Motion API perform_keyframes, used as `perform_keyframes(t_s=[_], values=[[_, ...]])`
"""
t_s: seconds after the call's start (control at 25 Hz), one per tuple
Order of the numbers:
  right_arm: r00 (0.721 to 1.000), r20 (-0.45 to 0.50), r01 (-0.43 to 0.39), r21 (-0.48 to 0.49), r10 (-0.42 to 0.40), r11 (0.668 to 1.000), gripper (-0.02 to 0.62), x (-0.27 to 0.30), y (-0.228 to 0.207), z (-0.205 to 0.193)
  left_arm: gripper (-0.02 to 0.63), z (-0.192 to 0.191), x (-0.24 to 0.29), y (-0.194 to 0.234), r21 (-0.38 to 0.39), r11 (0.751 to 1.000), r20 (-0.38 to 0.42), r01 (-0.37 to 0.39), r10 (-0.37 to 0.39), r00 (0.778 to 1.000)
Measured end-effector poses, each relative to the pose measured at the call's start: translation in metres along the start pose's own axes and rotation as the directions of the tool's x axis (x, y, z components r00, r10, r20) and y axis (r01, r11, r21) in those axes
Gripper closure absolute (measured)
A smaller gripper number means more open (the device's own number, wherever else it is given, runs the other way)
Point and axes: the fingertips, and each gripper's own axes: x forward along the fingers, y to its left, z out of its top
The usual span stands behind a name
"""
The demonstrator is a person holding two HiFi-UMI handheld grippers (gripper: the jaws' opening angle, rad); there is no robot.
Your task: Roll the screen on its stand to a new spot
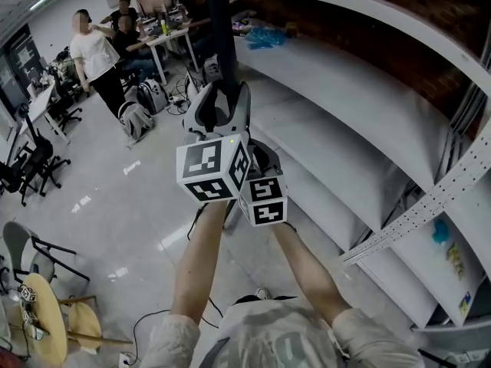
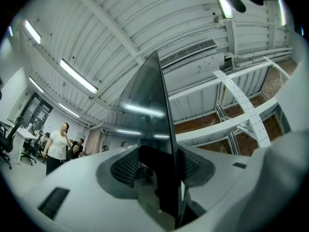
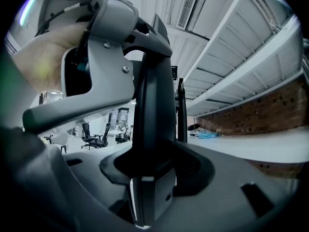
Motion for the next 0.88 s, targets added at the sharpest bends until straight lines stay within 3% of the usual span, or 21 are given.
perform_keyframes(t_s=[0.6, 0.88], values=[[0.999, -0.014, 0.032, -0.009, -0.033, 0.999, 0.396, -0.122, 0.025, 0.004, 0.381, 0.033, -0.090, -0.078, -0.006, 0.999, -0.012, 0.041, -0.041, 0.999], [0.999, -0.009, 0.032, -0.016, -0.032, 0.999, 0.388, -0.177, 0.047, 0.007, 0.396, 0.052, -0.139, -0.108, -0.004, 1.000, 0.000, 0.021, -0.021, 1.000]])
